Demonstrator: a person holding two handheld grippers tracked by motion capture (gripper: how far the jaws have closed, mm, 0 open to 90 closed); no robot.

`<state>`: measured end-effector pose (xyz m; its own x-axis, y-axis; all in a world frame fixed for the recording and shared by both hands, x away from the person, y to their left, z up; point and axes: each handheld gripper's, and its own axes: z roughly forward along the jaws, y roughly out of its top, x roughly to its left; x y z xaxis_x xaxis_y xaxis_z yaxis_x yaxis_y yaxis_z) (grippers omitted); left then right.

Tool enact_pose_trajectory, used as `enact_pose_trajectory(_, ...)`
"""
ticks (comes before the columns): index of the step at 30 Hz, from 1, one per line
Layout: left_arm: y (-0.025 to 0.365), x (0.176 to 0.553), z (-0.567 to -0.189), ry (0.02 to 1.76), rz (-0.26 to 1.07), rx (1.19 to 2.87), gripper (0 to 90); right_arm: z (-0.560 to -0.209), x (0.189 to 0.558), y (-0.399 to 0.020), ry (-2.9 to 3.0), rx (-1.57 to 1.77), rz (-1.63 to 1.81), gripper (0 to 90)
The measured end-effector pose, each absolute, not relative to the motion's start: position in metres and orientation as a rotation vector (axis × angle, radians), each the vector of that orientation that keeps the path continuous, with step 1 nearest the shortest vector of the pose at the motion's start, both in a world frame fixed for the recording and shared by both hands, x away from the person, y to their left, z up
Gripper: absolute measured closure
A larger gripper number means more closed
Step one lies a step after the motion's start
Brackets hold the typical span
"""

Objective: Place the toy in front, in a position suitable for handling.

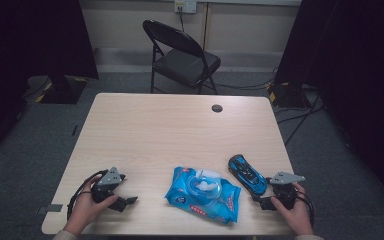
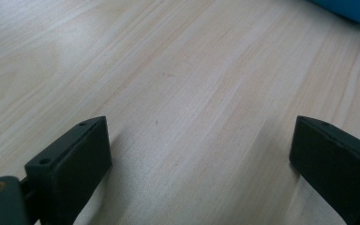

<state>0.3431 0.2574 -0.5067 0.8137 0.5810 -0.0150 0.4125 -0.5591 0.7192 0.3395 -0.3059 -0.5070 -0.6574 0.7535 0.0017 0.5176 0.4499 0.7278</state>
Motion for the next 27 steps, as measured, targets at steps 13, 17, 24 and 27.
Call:
enact_pose_trajectory(13, 0.256, 0.345, -0.507, 0.716, 0.281, 2.254, 1.8, -0.507, 0.341, -0.307, 2.393, 1.091, 1.046, 10.5)
enact_pose_trajectory(17, 0.255, 0.345, -0.507, 0.718, 0.279, 2.251, 1.4, -0.504, 0.342, -0.308, 2.395, 1.094, 1.033, 14.6)
enact_pose_trajectory(24, 0.255, 0.345, -0.507, 0.715, 0.279, 2.256, 1.2, -0.492, 0.347, -0.304, 2.374, 1.062, 1.041, 14.4)
enact_pose_trajectory(27, 0.255, 0.345, -0.507, 0.715, 0.279, 2.256, 1.0, -0.484, 0.351, -0.300, 2.355, 1.073, 1.092, 14.3)
